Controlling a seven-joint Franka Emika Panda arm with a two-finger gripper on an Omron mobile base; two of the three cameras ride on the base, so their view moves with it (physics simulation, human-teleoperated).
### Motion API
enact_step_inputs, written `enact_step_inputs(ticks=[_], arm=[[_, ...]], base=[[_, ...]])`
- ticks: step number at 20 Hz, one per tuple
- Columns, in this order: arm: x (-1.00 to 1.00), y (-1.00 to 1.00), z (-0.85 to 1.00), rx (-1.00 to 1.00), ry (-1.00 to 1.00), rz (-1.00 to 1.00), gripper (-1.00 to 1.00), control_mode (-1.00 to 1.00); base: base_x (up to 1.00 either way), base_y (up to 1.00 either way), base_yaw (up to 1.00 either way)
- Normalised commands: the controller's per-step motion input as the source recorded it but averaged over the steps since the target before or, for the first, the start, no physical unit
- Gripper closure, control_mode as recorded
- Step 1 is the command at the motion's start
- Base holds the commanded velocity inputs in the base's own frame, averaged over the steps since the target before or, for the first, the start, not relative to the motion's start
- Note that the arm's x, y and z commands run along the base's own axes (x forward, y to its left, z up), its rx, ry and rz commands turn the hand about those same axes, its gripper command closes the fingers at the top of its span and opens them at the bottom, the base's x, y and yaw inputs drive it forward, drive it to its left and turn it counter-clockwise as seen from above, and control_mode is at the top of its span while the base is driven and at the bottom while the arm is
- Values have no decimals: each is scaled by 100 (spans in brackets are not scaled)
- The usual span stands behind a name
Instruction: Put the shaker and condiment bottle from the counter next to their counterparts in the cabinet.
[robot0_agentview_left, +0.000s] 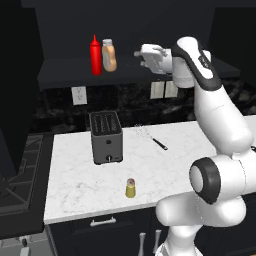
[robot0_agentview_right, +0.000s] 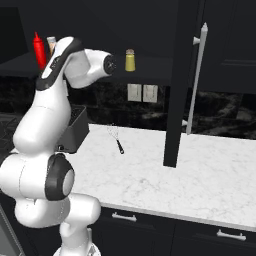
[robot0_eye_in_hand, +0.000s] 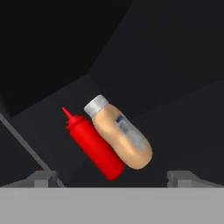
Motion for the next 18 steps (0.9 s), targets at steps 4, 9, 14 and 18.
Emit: enact_step_inputs(ticks=[4,9,14,18], arm=[[-100,67,-9,0,-1,-13,-100,-100],[-100,19,-15,0,0,-29,-100,-100],[-100,-29,-1,0,0,-33,-100,-100],[-96,-82,-24,-2,0,-21,-100,-100]], base=[[0,0,0],[0,0,0],[0,0,0],[0,0,0]])
